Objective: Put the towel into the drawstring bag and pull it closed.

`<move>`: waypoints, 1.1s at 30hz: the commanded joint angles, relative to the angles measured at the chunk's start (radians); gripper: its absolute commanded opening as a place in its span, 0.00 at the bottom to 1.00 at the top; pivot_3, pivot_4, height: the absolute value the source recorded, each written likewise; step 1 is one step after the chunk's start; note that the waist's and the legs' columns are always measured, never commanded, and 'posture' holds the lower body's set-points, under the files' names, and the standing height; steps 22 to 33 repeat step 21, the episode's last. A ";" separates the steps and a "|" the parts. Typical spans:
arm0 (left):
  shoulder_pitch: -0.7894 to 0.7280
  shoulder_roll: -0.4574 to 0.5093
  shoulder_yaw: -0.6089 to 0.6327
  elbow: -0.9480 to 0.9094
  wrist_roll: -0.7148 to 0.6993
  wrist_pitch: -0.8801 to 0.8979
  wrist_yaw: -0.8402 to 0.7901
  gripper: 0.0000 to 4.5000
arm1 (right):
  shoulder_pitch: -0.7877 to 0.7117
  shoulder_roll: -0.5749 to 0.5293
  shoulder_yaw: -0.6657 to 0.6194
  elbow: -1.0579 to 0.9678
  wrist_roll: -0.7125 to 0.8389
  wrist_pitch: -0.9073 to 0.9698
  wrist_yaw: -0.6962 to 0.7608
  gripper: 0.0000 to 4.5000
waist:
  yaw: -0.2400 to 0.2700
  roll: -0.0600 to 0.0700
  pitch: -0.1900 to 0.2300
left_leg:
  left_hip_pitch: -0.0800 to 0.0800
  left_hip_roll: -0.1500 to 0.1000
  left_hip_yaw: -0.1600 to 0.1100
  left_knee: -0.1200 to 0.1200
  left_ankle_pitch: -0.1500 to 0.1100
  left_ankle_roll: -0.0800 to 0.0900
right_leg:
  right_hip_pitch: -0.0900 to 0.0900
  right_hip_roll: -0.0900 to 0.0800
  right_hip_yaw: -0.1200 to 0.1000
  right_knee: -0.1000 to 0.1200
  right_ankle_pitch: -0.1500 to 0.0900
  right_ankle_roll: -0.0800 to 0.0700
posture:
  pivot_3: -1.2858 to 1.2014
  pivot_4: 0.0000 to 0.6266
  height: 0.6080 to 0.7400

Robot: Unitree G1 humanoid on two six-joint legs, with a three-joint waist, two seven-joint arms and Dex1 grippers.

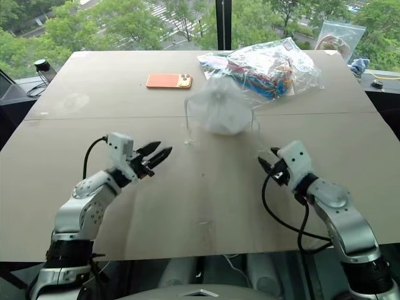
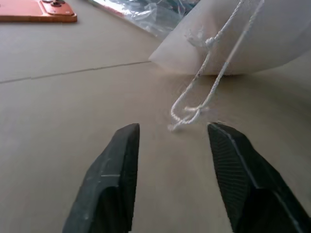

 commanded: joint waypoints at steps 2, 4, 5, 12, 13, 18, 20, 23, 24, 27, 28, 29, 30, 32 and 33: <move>0.085 0.047 0.062 -0.116 -0.068 0.023 -0.063 1.00 | 0.093 -0.044 -0.072 -0.084 0.050 -0.026 0.086 0.99 | 0.000 0.000 0.000 | 0.000 0.000 0.000 -0.001 0.000 0.000 | 0.000 0.000 0.000 0.000 0.000 0.000 | 0.52 0.24 1.00; 0.139 0.071 0.081 -0.140 -0.088 0.032 -0.097 1.00 | 0.144 -0.058 -0.105 -0.105 0.081 -0.031 0.124 0.99 | 0.000 0.000 0.000 | 0.000 0.000 0.000 -0.001 0.000 0.000 | 0.000 0.000 0.000 0.000 0.000 0.000 | 0.52 0.24 1.00; 0.170 0.083 0.094 -0.151 -0.089 0.028 -0.107 1.00 | 0.174 -0.064 -0.130 -0.119 0.101 -0.034 0.142 0.99 | -0.001 0.000 0.000 | 0.001 0.000 0.001 -0.001 0.000 0.000 | 0.000 0.000 0.001 0.000 0.000 0.000 | 0.52 0.24 1.00; 0.338 0.115 0.213 -0.241 -0.142 0.044 -0.114 1.00 | 0.354 -0.066 -0.333 -0.156 0.157 -0.098 0.203 0.99 | 0.001 0.000 0.000 | 0.004 0.001 0.002 -0.001 0.000 0.000 | 0.002 0.000 0.002 -0.001 -0.005 0.001 | 0.52 0.24 1.00; 0.346 0.110 0.224 -0.254 -0.154 0.053 -0.106 1.00 | 0.366 -0.065 -0.354 -0.150 0.165 -0.105 0.211 0.99 | 0.002 0.000 0.000 | 0.005 0.001 0.002 -0.001 0.000 0.000 | 0.003 0.000 0.002 -0.001 -0.005 0.001 | 0.52 0.24 1.00; 0.379 0.089 0.202 -0.303 -0.159 0.043 -0.105 1.00 | 0.312 -0.061 -0.354 -0.059 0.155 -0.154 0.237 0.99 | -0.001 -0.002 -0.001 | 0.006 0.001 0.003 -0.001 0.000 0.000 | 0.004 0.000 0.003 -0.001 -0.005 0.001 | 0.52 0.24 1.00; 0.406 0.083 0.177 -0.345 -0.162 0.049 -0.106 1.00 | 0.264 -0.060 -0.328 -0.013 0.129 -0.183 0.240 0.99 | -0.004 -0.002 -0.001 | 0.007 0.001 0.005 -0.001 0.000 0.000 | 0.004 0.000 0.004 -0.001 -0.005 0.001 | 0.52 0.24 1.00; 0.419 0.085 0.168 -0.366 -0.161 0.051 -0.107 1.00 | 0.234 -0.058 -0.317 0.007 0.120 -0.195 0.238 0.99 | -0.004 -0.002 -0.001 | 0.007 0.001 0.005 -0.001 0.000 0.000 | 0.003 0.000 0.004 -0.001 -0.005 0.001 | 0.52 0.24 1.00; 0.419 0.085 0.168 -0.366 -0.161 0.051 -0.107 1.00 | 0.234 -0.058 -0.317 0.007 0.120 -0.195 0.238 0.99 | -0.004 -0.002 -0.001 | 0.007 0.001 0.005 -0.001 0.000 0.000 | 0.003 0.000 0.004 -0.001 -0.005 0.001 | 0.52 0.24 1.00; 0.419 0.085 0.168 -0.366 -0.161 0.051 -0.107 1.00 | 0.234 -0.058 -0.317 0.007 0.120 -0.195 0.238 0.99 | -0.004 -0.002 -0.001 | 0.007 0.001 0.005 -0.001 0.000 0.000 | 0.003 0.000 0.004 -0.001 -0.005 0.001 | 0.52 0.24 1.00; 0.419 0.085 0.168 -0.366 -0.161 0.051 -0.107 1.00 | 0.234 -0.058 -0.317 0.007 0.120 -0.195 0.238 0.99 | -0.004 -0.002 -0.001 | 0.007 0.001 0.005 -0.001 0.000 0.000 | 0.003 0.000 0.004 -0.001 -0.005 0.001 | 0.52 0.24 1.00; 0.419 0.085 0.168 -0.366 -0.161 0.051 -0.107 1.00 | 0.234 -0.058 -0.317 0.007 0.120 -0.195 0.238 0.99 | -0.004 -0.002 -0.001 | 0.007 0.001 0.005 -0.001 0.000 0.000 | 0.003 0.000 0.004 -0.001 -0.005 0.001 | 0.52 0.24 1.00; 0.419 0.085 0.168 -0.366 -0.161 0.051 -0.107 1.00 | 0.234 -0.058 -0.317 0.007 0.120 -0.195 0.238 0.99 | -0.004 -0.002 -0.001 | 0.007 0.001 0.005 -0.001 0.000 0.000 | 0.003 0.000 0.004 -0.001 -0.005 0.001 | 0.52 0.24 1.00; 0.419 0.085 0.168 -0.366 -0.161 0.051 -0.107 1.00 | 0.234 -0.058 -0.317 0.007 0.120 -0.195 0.238 0.99 | -0.004 -0.002 -0.001 | 0.007 0.001 0.005 -0.001 0.000 0.000 | 0.003 0.000 0.004 -0.001 -0.005 0.001 | 0.52 0.24 1.00; 0.419 0.085 0.168 -0.366 -0.161 0.051 -0.107 1.00 | 0.234 -0.058 -0.317 0.007 0.120 -0.195 0.238 0.99 | -0.004 -0.002 -0.001 | 0.007 0.001 0.005 -0.001 0.000 0.000 | 0.003 0.000 0.004 -0.001 -0.005 0.001 | 0.52 0.24 1.00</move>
